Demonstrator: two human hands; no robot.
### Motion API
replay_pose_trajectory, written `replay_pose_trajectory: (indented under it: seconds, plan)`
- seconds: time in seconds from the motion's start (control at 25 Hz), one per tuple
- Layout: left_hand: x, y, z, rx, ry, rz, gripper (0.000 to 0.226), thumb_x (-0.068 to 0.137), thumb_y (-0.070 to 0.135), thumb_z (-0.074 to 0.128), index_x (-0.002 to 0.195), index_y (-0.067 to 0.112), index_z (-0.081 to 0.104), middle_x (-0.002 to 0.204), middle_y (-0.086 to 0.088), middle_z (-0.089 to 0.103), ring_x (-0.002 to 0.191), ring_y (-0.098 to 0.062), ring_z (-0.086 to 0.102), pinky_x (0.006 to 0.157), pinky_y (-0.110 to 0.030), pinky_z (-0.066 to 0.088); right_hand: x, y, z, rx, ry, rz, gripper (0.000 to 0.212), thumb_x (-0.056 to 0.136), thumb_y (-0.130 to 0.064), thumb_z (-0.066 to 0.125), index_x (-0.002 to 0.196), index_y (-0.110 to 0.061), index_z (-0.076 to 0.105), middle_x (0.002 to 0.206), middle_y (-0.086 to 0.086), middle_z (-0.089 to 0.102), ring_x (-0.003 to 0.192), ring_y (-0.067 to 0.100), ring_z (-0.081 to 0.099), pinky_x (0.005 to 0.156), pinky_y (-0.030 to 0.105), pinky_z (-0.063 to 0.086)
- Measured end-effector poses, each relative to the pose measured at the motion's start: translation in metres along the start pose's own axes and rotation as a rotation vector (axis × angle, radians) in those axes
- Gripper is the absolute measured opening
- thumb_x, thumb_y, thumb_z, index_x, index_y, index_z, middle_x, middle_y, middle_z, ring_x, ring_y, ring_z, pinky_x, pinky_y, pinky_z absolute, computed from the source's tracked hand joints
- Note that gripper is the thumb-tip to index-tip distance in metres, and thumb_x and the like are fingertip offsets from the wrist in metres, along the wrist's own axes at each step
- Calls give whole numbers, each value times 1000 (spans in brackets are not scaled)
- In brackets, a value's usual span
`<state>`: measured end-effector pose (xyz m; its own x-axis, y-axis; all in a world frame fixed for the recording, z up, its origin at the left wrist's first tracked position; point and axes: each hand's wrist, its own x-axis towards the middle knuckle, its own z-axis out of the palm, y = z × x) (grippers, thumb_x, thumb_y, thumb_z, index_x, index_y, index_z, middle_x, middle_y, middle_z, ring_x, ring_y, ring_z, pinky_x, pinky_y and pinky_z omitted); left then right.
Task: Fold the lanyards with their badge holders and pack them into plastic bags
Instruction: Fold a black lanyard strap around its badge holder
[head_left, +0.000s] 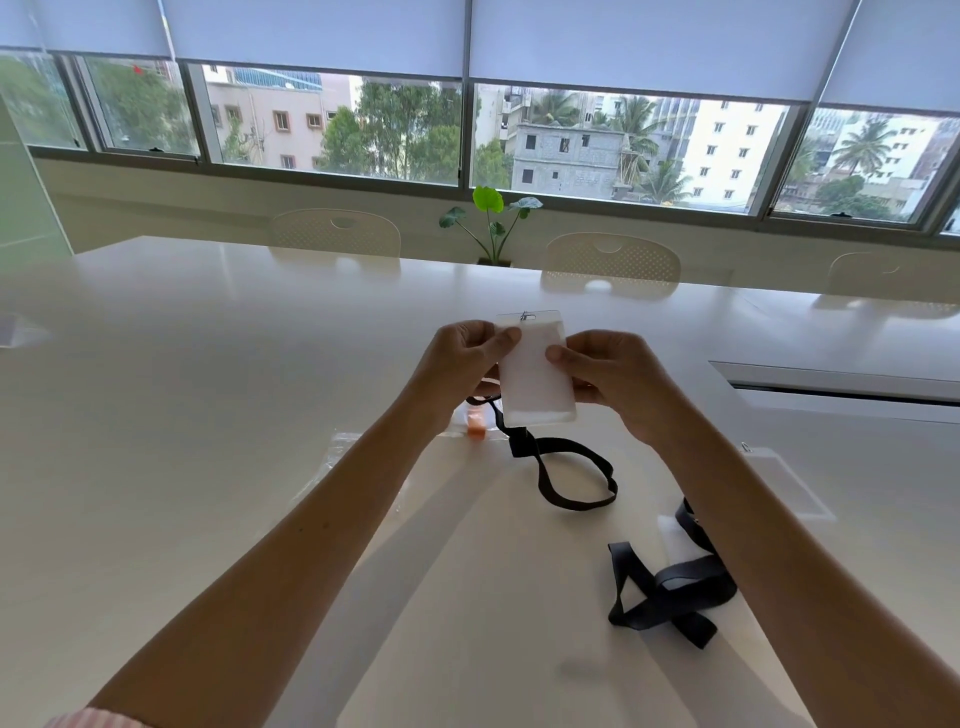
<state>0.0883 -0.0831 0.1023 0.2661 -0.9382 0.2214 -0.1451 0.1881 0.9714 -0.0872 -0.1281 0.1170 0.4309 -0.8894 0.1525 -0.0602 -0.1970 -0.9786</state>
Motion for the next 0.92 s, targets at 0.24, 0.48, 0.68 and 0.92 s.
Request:
replay_pose_trajectory:
  seconds: [0.24,0.48,0.68,0.92]
  plan:
    - [3,-3,-7,-1,-101,127,38,91,2,56,127,14,54,117,0,63,109,-14,59,89,-28,50,0,-13,-6,77,-14,62,8,83,-12,66,87,-4,66,82,6,69,73,16,68,62,27,58]
    - [0,1,5,32,-179,227,21,93,2,51,96,16,67,81,-1,69,68,-11,62,68,-22,52,2,-24,-12,72,-72,51,8,83,-17,67,87,-11,70,74,-2,72,69,9,69,60,23,56]
    - [-1,-3,14,79,-202,183,27,101,10,37,106,-7,57,82,-16,62,71,-16,61,70,-31,53,3,-21,-13,160,-3,54,5,84,-15,66,84,-11,68,73,-3,71,68,8,68,63,22,57]
    - [-21,-14,20,128,-279,117,29,102,10,34,82,12,55,61,-2,56,57,-13,58,70,-25,45,7,-21,-11,310,220,-22,7,87,-12,65,80,-13,66,68,-7,70,64,3,67,55,17,52]
